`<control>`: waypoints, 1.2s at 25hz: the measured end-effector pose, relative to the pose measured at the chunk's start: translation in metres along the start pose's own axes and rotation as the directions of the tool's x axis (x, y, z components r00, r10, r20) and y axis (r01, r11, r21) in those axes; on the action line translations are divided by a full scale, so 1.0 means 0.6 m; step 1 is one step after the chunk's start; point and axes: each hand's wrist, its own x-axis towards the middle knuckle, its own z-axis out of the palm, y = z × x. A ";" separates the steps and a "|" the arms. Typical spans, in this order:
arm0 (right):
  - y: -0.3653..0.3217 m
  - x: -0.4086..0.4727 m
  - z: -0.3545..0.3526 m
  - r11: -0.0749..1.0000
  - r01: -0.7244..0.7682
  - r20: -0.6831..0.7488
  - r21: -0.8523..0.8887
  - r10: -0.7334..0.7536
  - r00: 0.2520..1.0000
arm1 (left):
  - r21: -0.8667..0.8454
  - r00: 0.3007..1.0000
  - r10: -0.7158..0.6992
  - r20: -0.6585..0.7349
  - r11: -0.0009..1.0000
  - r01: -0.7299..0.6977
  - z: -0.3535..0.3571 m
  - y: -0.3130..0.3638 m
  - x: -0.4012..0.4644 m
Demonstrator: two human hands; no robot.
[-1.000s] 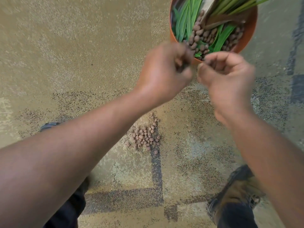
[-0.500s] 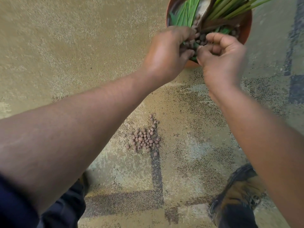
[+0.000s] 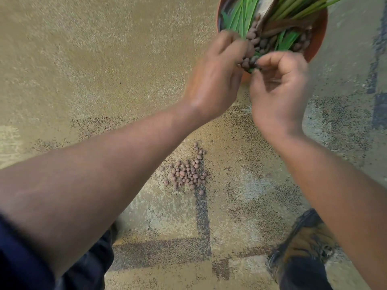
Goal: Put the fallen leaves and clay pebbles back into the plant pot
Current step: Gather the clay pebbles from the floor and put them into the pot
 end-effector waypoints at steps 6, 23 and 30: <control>0.034 -0.141 0.027 0.890 -0.286 0.536 -0.354 0.444 0.718 | 0.356 0.818 -0.482 0.312 0.858 0.370 -0.027 -0.059 -0.245; 0.097 -0.344 0.120 0.600 -0.680 0.339 -0.421 0.800 0.496 | 0.438 0.618 -0.539 0.573 0.838 0.325 -0.027 -0.115 -0.390; 0.090 -0.326 0.139 0.664 -0.652 0.299 -0.366 0.748 0.593 | 0.398 0.678 -0.494 0.545 0.863 0.310 -0.019 -0.112 -0.370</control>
